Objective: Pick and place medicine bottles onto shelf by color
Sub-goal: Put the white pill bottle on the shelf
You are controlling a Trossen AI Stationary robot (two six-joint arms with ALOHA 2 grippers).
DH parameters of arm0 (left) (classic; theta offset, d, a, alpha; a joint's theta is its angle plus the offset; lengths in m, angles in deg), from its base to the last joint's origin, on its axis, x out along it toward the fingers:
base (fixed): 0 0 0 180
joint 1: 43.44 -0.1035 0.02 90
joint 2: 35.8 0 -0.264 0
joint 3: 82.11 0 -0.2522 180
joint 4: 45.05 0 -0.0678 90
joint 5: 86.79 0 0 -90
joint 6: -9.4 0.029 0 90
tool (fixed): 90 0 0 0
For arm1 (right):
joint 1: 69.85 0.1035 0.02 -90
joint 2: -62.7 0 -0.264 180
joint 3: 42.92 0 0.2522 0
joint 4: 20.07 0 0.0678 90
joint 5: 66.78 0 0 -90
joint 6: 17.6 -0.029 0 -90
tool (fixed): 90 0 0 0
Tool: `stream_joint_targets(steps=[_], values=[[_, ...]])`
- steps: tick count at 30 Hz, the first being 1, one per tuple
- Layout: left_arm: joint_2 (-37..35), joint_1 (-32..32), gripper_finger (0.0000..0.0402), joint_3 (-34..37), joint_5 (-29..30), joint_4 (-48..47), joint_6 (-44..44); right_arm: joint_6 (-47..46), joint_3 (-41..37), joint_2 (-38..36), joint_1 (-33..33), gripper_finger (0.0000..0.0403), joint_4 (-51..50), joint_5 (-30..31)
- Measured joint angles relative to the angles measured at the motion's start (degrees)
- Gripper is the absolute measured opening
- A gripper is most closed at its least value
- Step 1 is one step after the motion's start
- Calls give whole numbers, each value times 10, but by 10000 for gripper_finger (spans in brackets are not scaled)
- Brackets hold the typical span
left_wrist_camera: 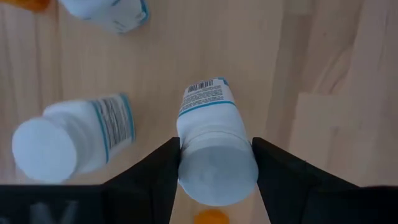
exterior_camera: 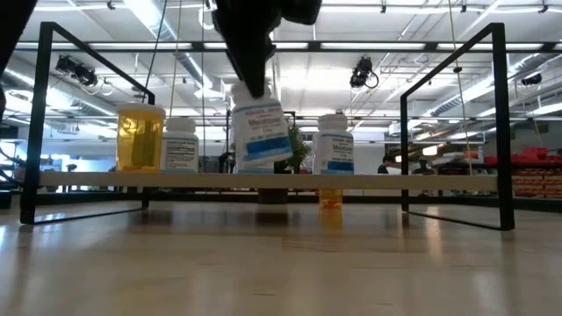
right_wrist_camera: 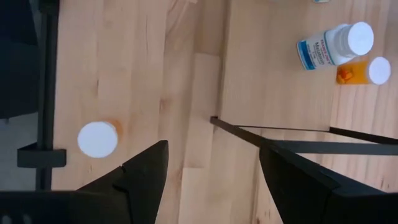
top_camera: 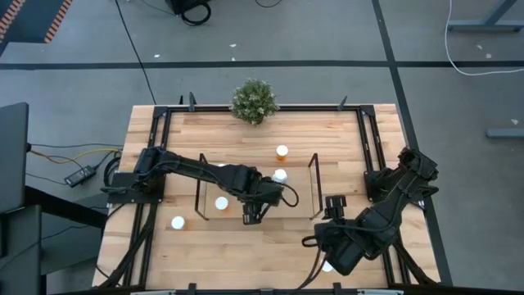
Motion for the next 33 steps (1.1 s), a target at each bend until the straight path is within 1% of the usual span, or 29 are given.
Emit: stream_joint_targets(steps=[6, 10, 14, 20, 23, 26, 31, 33], values=[[18, -4, 198, -2, -21, 7, 12, -2, 0, 0, 3, 259, 0, 6], [22, -1, 208, -2, -18, 8, 19, 0, 0, 0, 3, 259, 0, 6], [27, 2, 235, 1, -20, 5, 20, 3, 0, 0, 3, 259, 0, 8], [26, 9, 288, -1, -21, -8, 28, 10, 0, 0, 3, 259, 0, 22], [17, 9, 310, -1, -20, -27, 29, 22, 0, 0, 3, 259, 0, 34], [-3, 9, 323, -1, -19, -25, 26, 29, 0, 0, 2, 259, 0, 42], [-49, 9, 329, -1, -11, -23, -10, 38, 0, 0, -2, 259, 0, 62], [-69, 18, 326, -1, 17, -22, -16, 38, 0, 0, -5, 259, 6, 82]])
